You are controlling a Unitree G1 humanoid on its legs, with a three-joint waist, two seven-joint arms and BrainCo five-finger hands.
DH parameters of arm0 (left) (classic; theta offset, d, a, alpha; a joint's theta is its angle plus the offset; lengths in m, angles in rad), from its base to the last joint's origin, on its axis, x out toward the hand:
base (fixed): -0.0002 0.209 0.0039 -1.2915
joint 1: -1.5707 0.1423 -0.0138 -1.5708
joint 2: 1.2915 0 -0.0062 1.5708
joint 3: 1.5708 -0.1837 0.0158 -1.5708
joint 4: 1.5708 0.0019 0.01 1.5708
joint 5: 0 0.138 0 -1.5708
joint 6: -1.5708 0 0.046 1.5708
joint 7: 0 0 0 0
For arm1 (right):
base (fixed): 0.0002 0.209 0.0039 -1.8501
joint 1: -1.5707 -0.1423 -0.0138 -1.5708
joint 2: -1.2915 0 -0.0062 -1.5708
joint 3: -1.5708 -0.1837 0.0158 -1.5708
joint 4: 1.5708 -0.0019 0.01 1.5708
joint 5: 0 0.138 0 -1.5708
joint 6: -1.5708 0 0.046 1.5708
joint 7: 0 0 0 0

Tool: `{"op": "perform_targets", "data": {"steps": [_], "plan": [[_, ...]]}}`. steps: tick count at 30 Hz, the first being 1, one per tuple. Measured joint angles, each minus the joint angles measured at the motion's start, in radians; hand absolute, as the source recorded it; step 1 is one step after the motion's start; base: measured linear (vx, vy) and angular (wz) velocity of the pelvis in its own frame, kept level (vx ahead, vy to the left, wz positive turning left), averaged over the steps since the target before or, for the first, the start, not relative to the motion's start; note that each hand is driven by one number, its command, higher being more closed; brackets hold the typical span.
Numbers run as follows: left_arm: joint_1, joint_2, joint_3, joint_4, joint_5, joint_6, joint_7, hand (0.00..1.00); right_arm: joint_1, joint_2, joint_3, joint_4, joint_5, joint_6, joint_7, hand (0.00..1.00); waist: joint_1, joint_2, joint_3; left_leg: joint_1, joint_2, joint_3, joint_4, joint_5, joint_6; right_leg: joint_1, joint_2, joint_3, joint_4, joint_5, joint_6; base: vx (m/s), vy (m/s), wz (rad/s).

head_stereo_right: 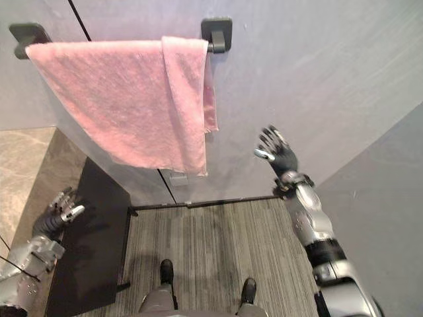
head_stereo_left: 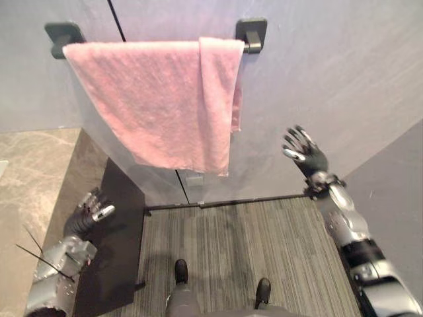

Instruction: Organize washtable

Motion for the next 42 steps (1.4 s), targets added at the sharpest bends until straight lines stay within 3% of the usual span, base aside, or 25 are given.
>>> {"op": "perform_targets", "data": {"steps": [2,5,10,14,18,24,27,28,30,33,38,41,42], "plan": [[-0.004,-0.140,-0.001,0.114,0.053,0.013,0.056,0.00,0.095,0.096,-0.087,0.041,-0.051,-0.010,-0.049,0.00,-0.030,0.007,-0.011,0.010,-0.008,-0.001,0.002,-0.010,0.004,0.013,-0.007,-0.005,0.001,-0.005,0.004,0.06,-0.002,0.05],[-0.009,-0.246,-0.035,0.243,0.154,0.023,0.113,0.00,0.156,0.190,-0.186,0.212,-0.114,-0.015,-0.124,0.00,-0.055,0.009,-0.012,0.031,-0.008,0.002,0.002,-0.016,0.001,0.031,-0.008,-0.003,0.001,-0.011,0.006,0.04,-0.014,-0.02],[-0.041,-0.333,-0.109,0.457,0.366,0.021,0.192,0.00,0.198,0.248,-0.291,0.619,-0.176,-0.010,-0.236,0.00,-0.075,0.022,-0.016,0.065,-0.004,0.026,-0.003,-0.031,-0.013,0.048,-0.007,0.017,0.001,-0.021,0.004,0.02,-0.015,-0.11],[-0.060,-0.348,-0.055,0.542,0.442,0.020,0.247,0.00,0.251,0.294,-0.323,0.747,-0.230,0.000,-0.259,0.00,-0.079,0.027,-0.020,0.098,-0.001,0.058,-0.003,-0.047,-0.011,0.057,-0.005,0.050,0.000,-0.027,0.006,0.02,-0.015,-0.26],[-0.075,-0.359,0.020,0.571,0.467,0.049,0.288,0.00,0.277,0.300,-0.358,0.793,-0.374,0.056,-0.252,0.00,-0.082,0.022,-0.021,0.130,0.000,0.078,-0.003,-0.057,-0.015,0.078,-0.006,0.066,-0.001,-0.031,0.001,0.01,-0.008,-0.12],[-0.082,-0.343,0.013,0.574,0.490,0.067,0.265,0.00,0.262,0.283,-0.351,0.800,-0.518,0.115,-0.185,0.00,-0.084,0.003,-0.019,0.135,-0.003,0.043,-0.003,-0.058,-0.016,0.109,-0.007,0.030,0.003,-0.045,0.002,0.01,-0.010,0.18],[-0.106,-0.323,-0.103,0.571,0.498,0.073,0.260,0.00,0.220,0.263,-0.315,0.823,-0.526,0.123,-0.172,0.00,-0.103,0.009,-0.010,0.098,-0.010,-0.014,-0.003,-0.058,-0.014,0.029,-0.022,0.046,0.209,-0.167,0.003,-0.01,-0.014,0.51],[-0.125,-0.310,-0.142,0.568,0.505,0.076,0.249,0.00,0.213,0.269,-0.297,0.823,-0.526,0.123,-0.170,0.00,-0.109,-0.007,0.003,0.086,-0.025,-0.062,-0.003,-0.058,-0.014,-0.010,-0.028,0.078,0.330,-0.247,0.006,0.00,-0.075,0.95],[-0.127,-0.297,-0.162,0.544,0.520,0.075,0.243,0.00,0.217,0.278,-0.278,0.825,-0.527,0.124,-0.171,0.00,-0.110,-0.026,0.022,0.069,-0.047,-0.141,-0.003,-0.057,-0.015,-0.025,-0.038,0.106,0.439,-0.321,0.010,0.04,-0.110,1.32],[-0.112,-0.292,-0.163,0.505,0.501,0.067,0.244,0.00,0.205,0.271,-0.236,0.825,-0.598,0.126,-0.173,0.00,-0.092,-0.041,0.034,0.043,-0.062,-0.248,0.005,-0.008,-0.013,0.005,-0.033,0.138,0.503,-0.408,-0.003,0.04,-0.133,1.27],[-0.111,-0.315,-0.172,0.473,0.296,0.055,0.244,0.00,0.125,0.218,-0.143,0.782,-0.672,0.115,-0.177,0.00,-0.046,0.026,0.101,-0.028,-0.035,-0.325,0.084,0.002,-0.016,0.048,0.015,0.058,0.479,-0.431,-0.021,-0.04,-0.129,0.57],[-0.102,-0.316,-0.173,0.462,0.195,0.043,0.248,0.00,0.102,0.236,-0.085,0.774,-0.701,0.098,-0.178,0.00,-0.047,0.035,0.137,-0.033,-0.006,-0.286,0.121,0.030,-0.010,0.094,0.050,0.013,0.462,-0.429,-0.047,-0.09,-0.091,0.37],[-0.095,-0.317,-0.173,0.457,0.136,0.038,0.247,0.00,0.097,0.235,-0.086,0.778,-0.702,0.099,-0.179,0.00,-0.046,0.032,0.142,-0.044,-0.004,-0.215,0.116,0.092,0.025,0.098,0.058,-0.003,0.454,-0.423,-0.058,-0.11,-0.044,0.39]]}}
